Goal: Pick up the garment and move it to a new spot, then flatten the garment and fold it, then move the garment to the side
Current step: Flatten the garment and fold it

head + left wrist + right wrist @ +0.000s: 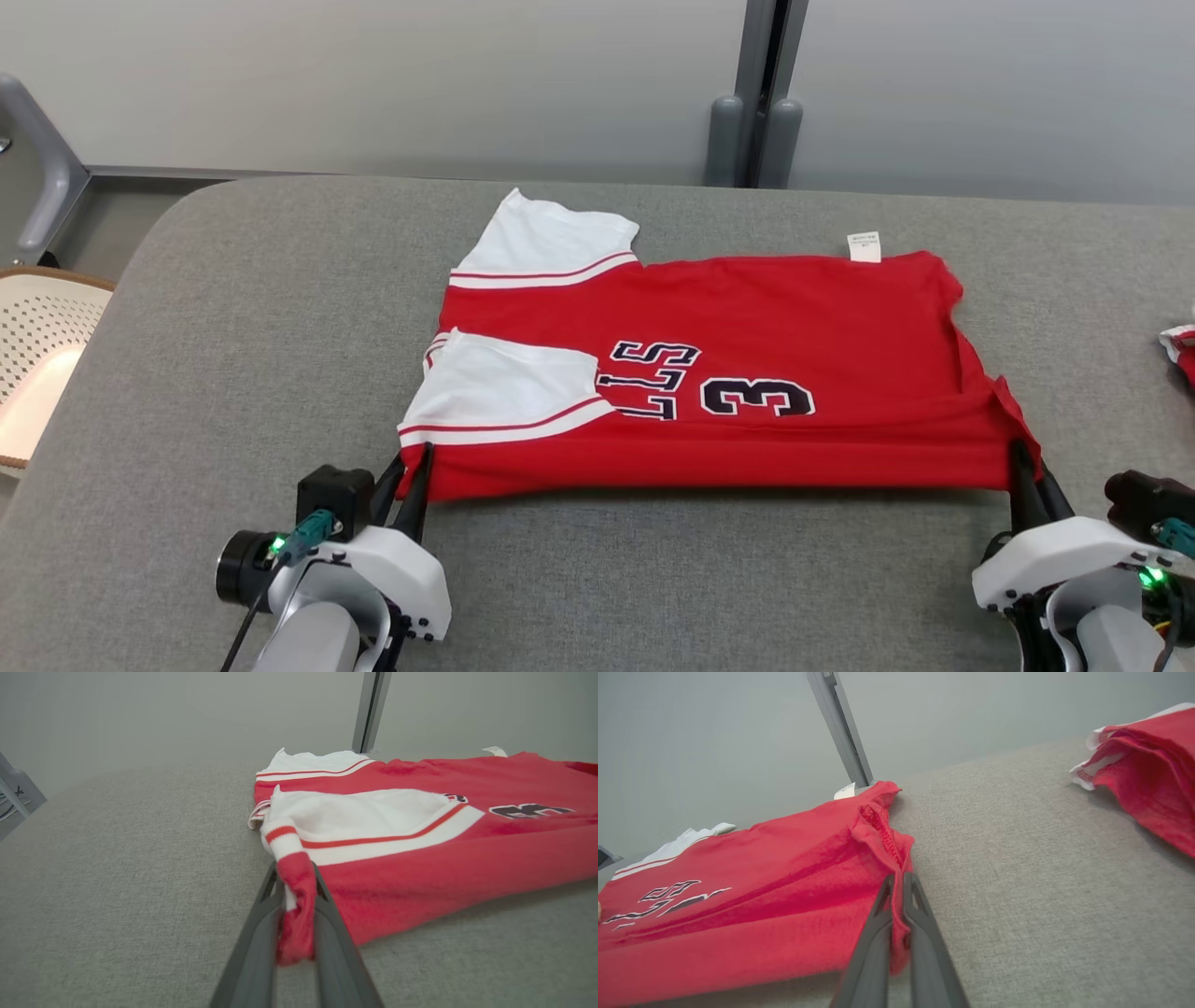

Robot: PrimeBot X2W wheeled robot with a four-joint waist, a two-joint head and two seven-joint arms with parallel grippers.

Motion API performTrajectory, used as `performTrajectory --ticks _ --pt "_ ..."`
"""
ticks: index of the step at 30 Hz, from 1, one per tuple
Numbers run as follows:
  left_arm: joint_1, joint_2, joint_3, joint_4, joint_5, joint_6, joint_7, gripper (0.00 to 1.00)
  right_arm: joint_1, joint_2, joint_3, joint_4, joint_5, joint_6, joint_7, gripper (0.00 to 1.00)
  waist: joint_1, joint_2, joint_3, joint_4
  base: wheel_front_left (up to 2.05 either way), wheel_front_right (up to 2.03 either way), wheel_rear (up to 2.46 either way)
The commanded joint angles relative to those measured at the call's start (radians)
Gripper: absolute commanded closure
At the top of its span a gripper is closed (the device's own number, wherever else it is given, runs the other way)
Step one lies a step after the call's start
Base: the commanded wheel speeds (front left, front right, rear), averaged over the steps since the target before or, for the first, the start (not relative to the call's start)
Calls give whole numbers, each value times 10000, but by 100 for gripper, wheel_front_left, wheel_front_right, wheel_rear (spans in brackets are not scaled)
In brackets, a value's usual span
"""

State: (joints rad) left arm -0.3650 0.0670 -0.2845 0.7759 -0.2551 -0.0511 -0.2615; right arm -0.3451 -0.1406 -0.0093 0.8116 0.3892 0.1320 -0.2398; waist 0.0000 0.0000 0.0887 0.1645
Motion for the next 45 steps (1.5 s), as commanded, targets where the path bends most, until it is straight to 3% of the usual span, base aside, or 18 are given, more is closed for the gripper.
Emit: performTrajectory --ticks 1,6,13,21,22,23,24,31,39,45 --pt "176 192 63 -57 58 37 -45 100 236 -145 -26 -113 -192 -24 -128 100 0 0 -105 -66 0 0 0" --pt "749 339 48 -155 4 23 -44 100 916 52 -99 -432 -436 -25 54 100 0 0 -331 -189 0 0 0" --pt "1573 477 -230 -6 -128 -148 429 100 1875 197 -3 -786 522 -24 1306 100 0 0 -446 -224 0 0 0" --pt "2012 530 -294 -177 -259 -96 669 100 2279 125 -74 -1161 893 -25 1682 100 0 0 -484 -123 0 0 0" --pt "2018 517 -290 -231 -279 -67 657 85 2293 116 -122 -1203 931 -25 1688 58 0 0 -497 -104 0 0 0" --pt "2004 499 -295 -300 -279 -42 616 5 2295 125 -202 -1236 998 -25 1712 0 0 0 -510 -88 0 0 0" --pt "2004 472 -289 -355 -314 -14 598 0 2293 149 -254 -1293 1025 -25 1736 0 0 0 -520 -72 0 0 0" --pt "1917 374 76 -1272 -651 22 110 0 2272 118 -100 -2620 1232 -13 668 0 0 0 -593 -43 0 0 0" --pt "2217 106 1393 -4108 -954 -281 -36 0 2434 -142 334 -3974 1097 -13 -119 0 0 0 -401 -135 0 0 0" --pt "1488 -1 1454 -3924 -617 -449 -40 0 1925 -88 585 -4283 606 -13 -203 0 0 0 275 -402 0 0 0"
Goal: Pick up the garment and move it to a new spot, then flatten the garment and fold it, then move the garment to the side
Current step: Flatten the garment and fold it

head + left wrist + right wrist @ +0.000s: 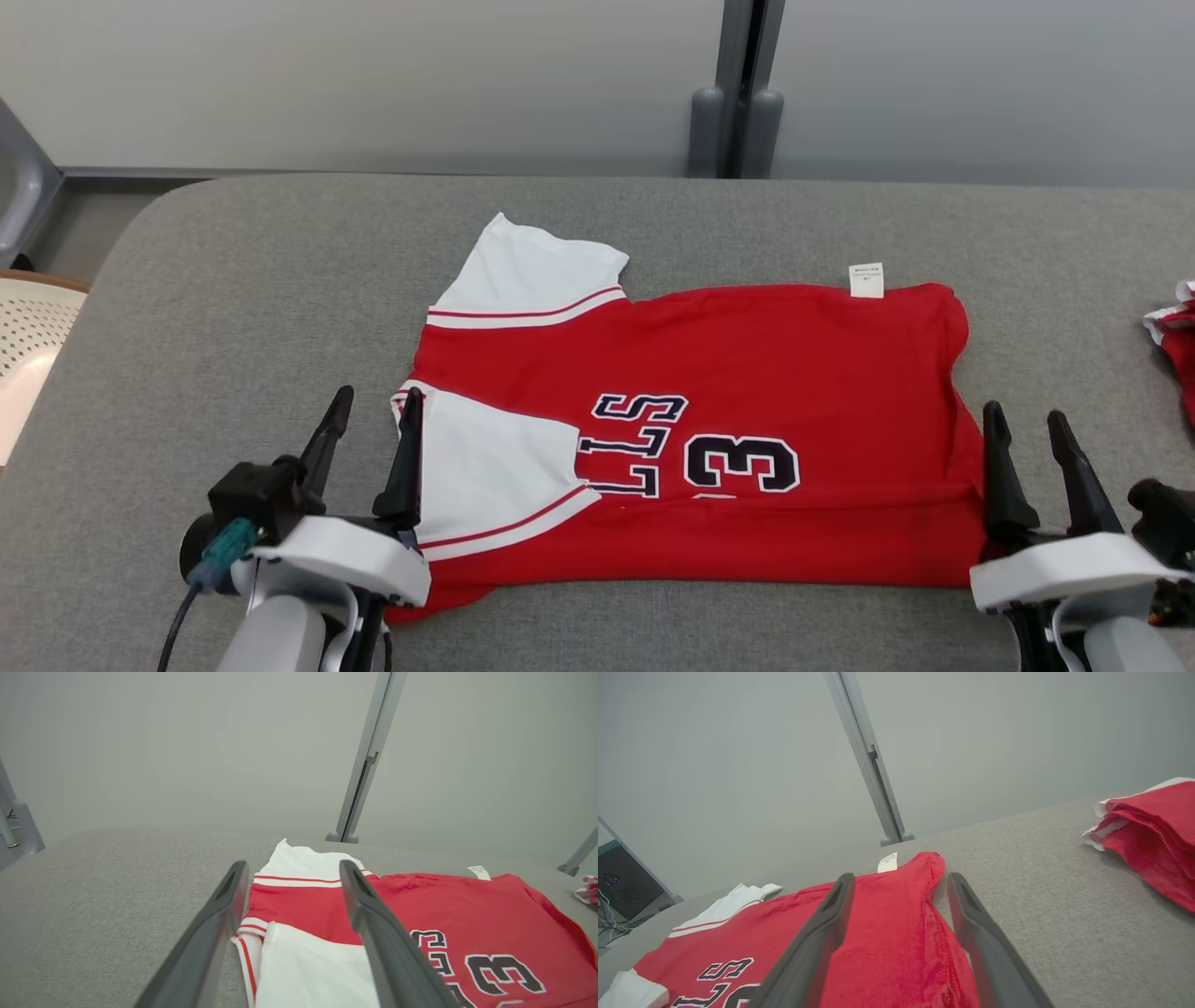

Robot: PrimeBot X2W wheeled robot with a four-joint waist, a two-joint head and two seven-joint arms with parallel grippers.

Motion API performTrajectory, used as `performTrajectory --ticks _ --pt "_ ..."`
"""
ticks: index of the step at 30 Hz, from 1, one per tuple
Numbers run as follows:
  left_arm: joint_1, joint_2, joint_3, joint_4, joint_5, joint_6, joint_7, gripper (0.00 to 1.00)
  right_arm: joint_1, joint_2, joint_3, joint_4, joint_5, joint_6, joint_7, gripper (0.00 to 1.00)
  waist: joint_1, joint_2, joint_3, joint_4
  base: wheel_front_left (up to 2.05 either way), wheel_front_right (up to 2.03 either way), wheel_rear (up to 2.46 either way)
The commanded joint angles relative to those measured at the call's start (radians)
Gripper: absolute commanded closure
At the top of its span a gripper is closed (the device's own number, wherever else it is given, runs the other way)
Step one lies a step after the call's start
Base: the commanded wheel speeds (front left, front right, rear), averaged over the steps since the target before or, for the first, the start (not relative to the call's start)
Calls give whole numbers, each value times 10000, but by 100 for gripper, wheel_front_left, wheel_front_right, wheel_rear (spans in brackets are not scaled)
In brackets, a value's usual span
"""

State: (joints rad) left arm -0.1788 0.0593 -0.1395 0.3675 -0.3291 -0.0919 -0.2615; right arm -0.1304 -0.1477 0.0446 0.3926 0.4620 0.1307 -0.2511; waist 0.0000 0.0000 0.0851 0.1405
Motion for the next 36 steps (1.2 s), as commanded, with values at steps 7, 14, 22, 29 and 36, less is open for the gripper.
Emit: performTrajectory --ticks 7,14,22,29,36 --pt "-2914 965 -606 2198 434 -299 1221 0 -1590 139 519 -406 -691 0 56 0 0 0 1740 -868 0 0 0" --pt "-5891 2287 -1900 3194 -177 -387 3331 0 -2967 519 802 -582 -1051 0 64 0 0 0 3118 -1708 0 0 0" --pt "-8146 4210 -4418 2909 -2060 -382 5692 0 -3845 865 1230 -743 -998 0 -73 0 0 0 4108 -2532 0 0 0" --pt "-9464 5616 -5871 3077 -3300 -383 6828 0 -4172 956 1762 -831 -782 0 -140 0 0 0 4598 -3118 0 0 0" --pt "-10076 5916 -6559 3635 -4144 -384 6985 0 -4070 962 1685 -1108 -552 0 -154 0 0 0 4773 -3387 0 0 0"
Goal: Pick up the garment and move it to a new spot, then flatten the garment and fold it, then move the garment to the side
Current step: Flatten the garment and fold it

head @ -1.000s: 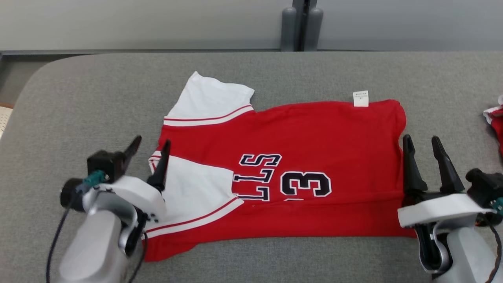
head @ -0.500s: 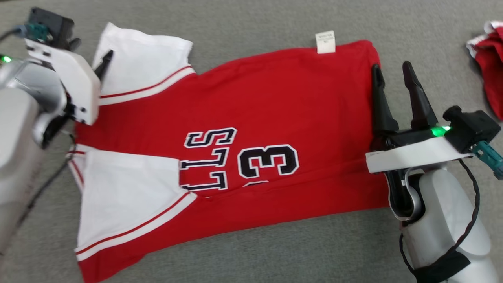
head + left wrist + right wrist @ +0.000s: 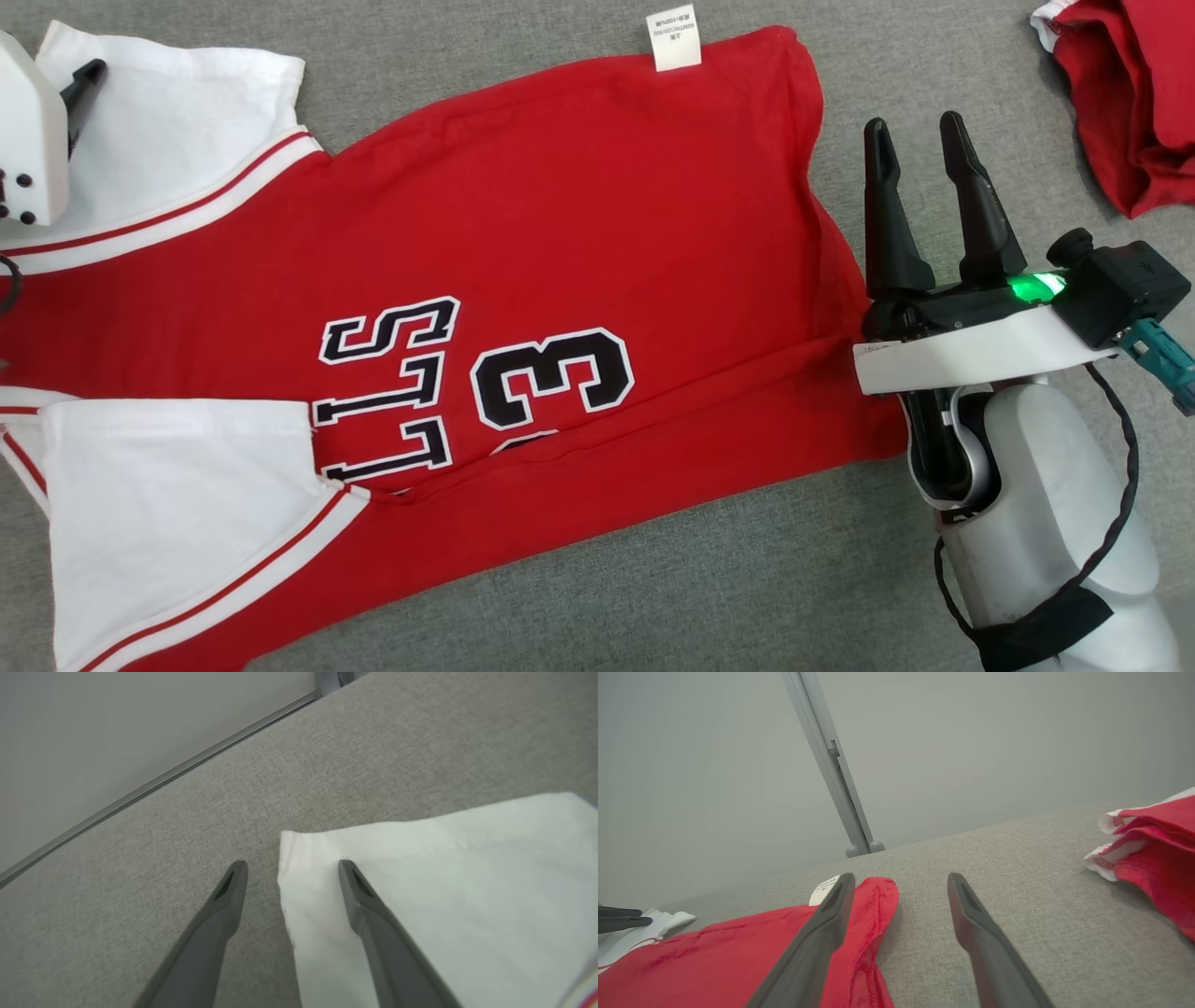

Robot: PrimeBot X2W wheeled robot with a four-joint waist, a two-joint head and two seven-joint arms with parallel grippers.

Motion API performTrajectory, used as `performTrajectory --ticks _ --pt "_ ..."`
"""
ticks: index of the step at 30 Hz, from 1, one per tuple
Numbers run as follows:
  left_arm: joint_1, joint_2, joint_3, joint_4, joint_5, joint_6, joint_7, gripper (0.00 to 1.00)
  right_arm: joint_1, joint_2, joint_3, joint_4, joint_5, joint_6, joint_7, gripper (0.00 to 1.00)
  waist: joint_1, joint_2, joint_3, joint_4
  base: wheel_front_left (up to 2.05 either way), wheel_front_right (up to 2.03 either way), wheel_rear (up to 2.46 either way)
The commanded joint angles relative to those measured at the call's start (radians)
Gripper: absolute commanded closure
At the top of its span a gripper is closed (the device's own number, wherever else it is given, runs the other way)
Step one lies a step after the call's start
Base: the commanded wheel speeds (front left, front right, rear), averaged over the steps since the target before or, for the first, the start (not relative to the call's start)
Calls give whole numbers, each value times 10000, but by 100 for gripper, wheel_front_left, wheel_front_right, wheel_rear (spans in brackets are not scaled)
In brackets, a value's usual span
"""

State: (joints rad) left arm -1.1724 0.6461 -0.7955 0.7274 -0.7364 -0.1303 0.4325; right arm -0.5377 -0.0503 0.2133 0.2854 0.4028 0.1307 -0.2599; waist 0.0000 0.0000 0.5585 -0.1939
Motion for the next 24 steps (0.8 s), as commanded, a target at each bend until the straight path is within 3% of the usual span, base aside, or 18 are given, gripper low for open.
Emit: performTrajectory --ticks 1,12,14,17,20,24 --pt "-210 40 -51 136 -200 -1 41 0 32 -11 -9 -59 65 0 -68 0 0 0 58 -68 0 0 0" --pt "-475 -2 -771 1109 -788 -2 -211 0 12 -11 -99 -274 104 0 -64 0 0 0 216 -328 0 0 0" --pt "-391 -90 -943 1054 -1027 -9 -154 100 29 -11 -168 -271 39 0 -64 0 0 0 209 -322 0 0 0" --pt "-342 -143 -1088 886 -1429 -8 -234 100 53 -9 -281 -208 -144 0 -63 0 0 0 144 -173 0 0 0" --pt "-491 -261 -1128 737 -1666 -8 -996 100 -268 -33 -302 249 -560 0 1 0 0 0 -60 244 0 0 0" --pt "-413 -758 -991 510 -1983 -8 -1962 100 -692 -594 -206 791 -722 -1 536 0 0 0 -359 944 0 0 0"
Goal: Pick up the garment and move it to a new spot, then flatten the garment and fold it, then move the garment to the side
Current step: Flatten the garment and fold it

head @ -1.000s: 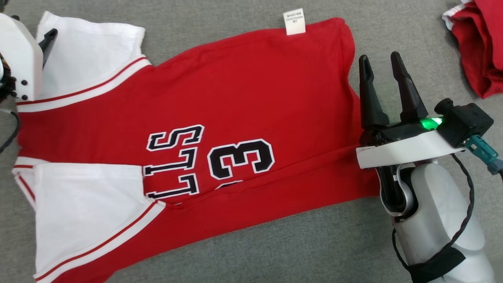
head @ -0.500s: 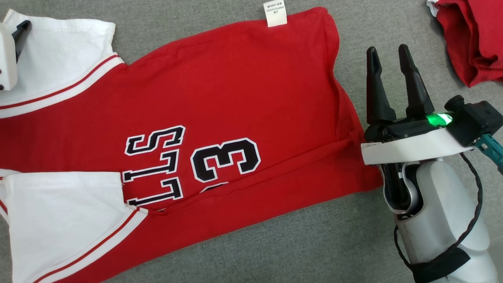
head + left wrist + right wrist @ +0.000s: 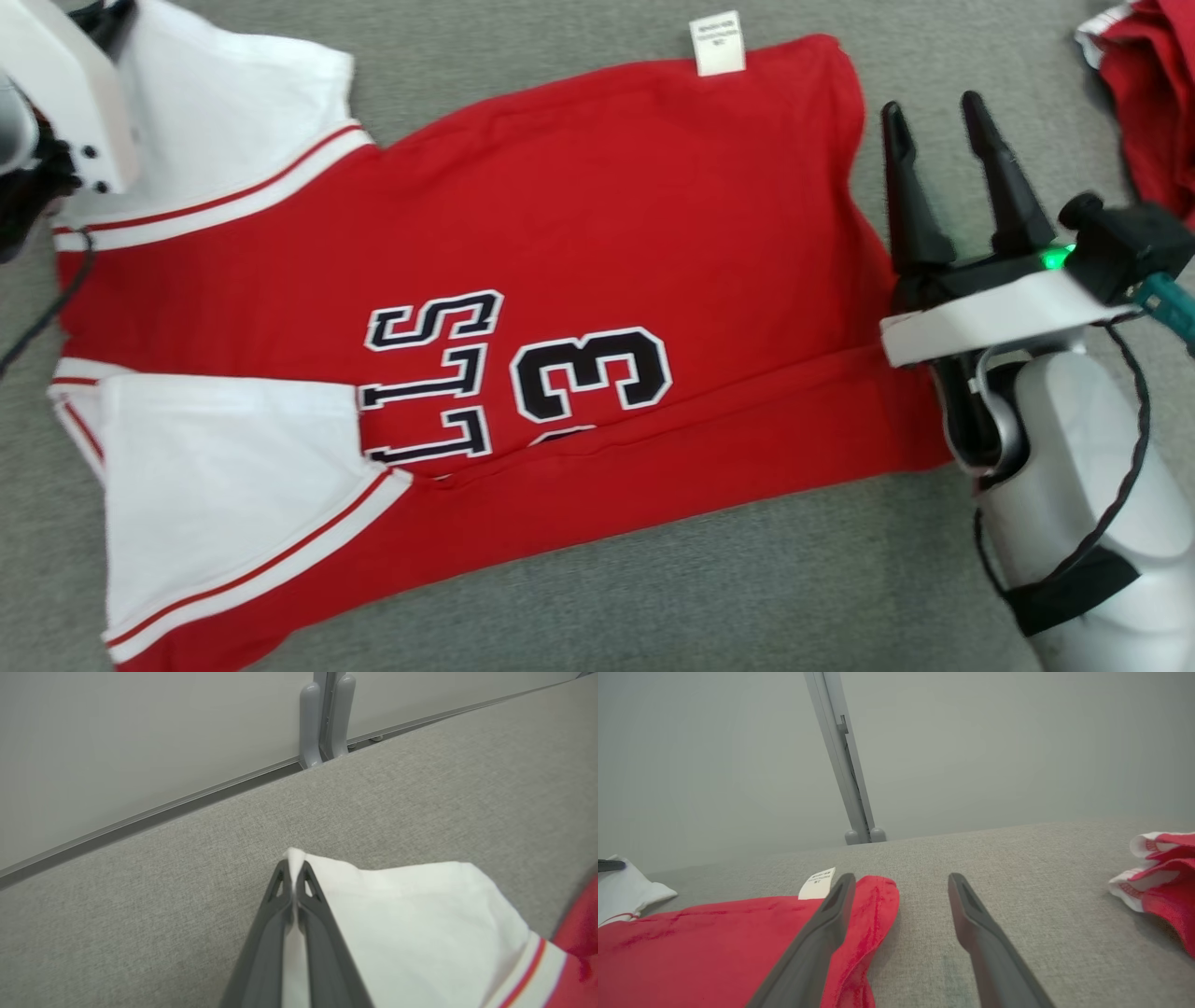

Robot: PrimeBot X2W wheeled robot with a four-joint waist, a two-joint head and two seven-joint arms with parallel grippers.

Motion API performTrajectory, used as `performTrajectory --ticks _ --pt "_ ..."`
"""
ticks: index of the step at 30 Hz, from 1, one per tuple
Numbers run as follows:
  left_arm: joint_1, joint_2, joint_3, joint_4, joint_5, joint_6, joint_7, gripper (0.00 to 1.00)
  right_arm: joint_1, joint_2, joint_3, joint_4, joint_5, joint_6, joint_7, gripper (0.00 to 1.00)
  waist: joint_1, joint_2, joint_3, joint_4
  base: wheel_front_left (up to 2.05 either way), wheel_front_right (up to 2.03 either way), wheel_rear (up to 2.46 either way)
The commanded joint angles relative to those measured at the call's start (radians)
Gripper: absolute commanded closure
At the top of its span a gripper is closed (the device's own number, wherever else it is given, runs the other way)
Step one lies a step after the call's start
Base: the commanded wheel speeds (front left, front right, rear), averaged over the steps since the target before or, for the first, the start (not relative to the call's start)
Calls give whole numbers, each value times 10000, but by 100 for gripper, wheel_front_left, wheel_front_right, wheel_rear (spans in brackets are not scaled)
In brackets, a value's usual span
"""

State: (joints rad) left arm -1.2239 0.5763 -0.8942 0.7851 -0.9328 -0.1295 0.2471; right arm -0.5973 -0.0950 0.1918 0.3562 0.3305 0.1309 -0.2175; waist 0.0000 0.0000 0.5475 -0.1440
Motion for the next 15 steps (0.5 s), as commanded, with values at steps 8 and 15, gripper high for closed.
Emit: performTrajectory --ticks 8,15 --pt "384 -504 -241 -741 -116 -16 -1268 100 -1082 -1524 500 1012 570 -2 1821 0 0 0 -539 1600 0 0 0" --pt "672 -670 -468 -1395 -208 -14 -1787 100 -1902 -2634 1287 2059 1169 -3 2868 0 0 0 -631 2320 0 0 0"
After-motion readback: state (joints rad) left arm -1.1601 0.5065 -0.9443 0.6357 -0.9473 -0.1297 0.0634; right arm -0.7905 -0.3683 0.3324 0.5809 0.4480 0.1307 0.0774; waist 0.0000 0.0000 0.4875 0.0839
